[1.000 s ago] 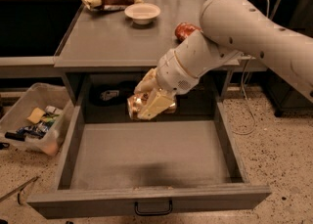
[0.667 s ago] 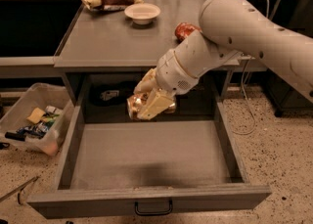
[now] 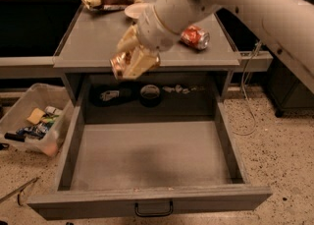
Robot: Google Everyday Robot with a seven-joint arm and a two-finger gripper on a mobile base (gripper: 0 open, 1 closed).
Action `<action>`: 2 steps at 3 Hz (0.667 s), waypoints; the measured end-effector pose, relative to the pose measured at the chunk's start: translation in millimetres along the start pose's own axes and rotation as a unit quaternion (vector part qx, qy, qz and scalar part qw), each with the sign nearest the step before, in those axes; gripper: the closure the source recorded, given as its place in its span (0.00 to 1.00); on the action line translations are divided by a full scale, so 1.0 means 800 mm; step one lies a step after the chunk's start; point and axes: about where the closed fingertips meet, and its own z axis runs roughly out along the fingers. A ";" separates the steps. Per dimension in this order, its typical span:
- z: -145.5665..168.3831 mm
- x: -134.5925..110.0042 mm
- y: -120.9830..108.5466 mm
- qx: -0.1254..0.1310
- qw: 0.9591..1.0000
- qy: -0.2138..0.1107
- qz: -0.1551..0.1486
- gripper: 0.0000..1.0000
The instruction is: Pick orange can from top drawer and place on counter
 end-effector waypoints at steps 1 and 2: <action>-0.015 -0.028 -0.083 0.053 0.995 0.004 -0.085 1.00; -0.003 -0.036 -0.157 0.096 0.987 0.017 -0.127 1.00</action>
Offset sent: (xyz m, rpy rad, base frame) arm 0.1604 0.0810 0.0936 0.0228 -0.4668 0.0714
